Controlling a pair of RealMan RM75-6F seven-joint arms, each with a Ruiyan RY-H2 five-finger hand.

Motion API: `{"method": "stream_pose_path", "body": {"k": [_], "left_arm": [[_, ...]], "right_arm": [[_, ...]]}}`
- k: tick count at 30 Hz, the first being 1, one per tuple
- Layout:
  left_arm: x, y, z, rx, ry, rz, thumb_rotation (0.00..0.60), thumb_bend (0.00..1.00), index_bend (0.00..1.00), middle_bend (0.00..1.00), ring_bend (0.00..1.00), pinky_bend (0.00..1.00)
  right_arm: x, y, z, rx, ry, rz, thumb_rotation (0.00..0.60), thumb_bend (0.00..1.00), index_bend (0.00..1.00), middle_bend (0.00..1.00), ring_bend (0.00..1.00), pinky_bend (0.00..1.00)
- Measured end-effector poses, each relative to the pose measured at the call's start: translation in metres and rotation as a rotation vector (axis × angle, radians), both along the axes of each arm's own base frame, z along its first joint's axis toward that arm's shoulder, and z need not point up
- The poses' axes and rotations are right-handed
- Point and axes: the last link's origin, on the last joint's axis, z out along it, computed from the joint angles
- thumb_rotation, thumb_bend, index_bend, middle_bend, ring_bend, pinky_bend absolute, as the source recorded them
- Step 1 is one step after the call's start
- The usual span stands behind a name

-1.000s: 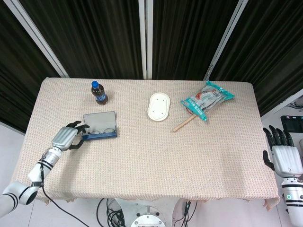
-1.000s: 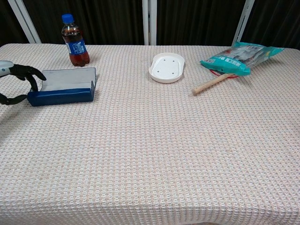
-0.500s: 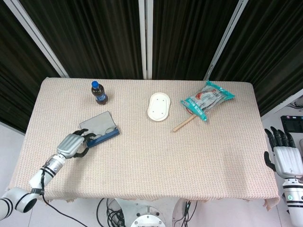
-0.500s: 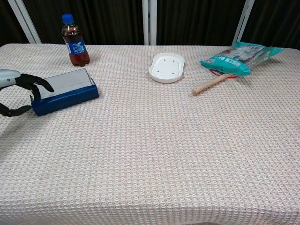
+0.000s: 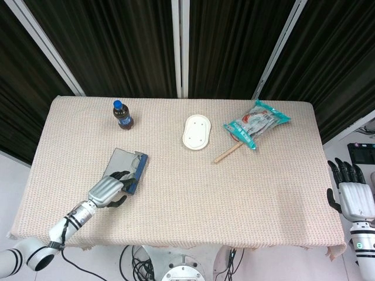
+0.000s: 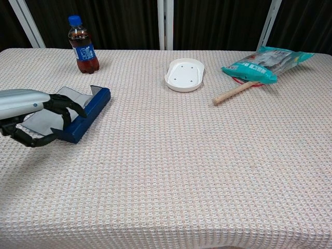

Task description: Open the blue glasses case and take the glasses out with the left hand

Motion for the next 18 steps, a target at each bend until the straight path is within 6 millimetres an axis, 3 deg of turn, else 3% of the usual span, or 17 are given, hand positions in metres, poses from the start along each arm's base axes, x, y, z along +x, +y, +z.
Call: {"method": "stream_pose_path", "body": {"k": [8,18], "left_arm": [[0.029,0.001,-0.021,-0.043,-0.018,-0.093,0.6,0.48,0.18,0.41,0.07,0.2],[0.056,0.028,-0.038,-0.041,-0.001,-0.162,0.6,0.48,0.18,0.4,0.07,0.2]], "right_arm": [[-0.004,0.001,-0.002,0.007,-0.012,-0.006,0.6,0.5,0.0,0.0,0.0,0.0],[-0.009,0.002,-0.001,0.003,-0.02,-0.02,0.6,0.5,0.0,0.0,0.0,0.0]]}}
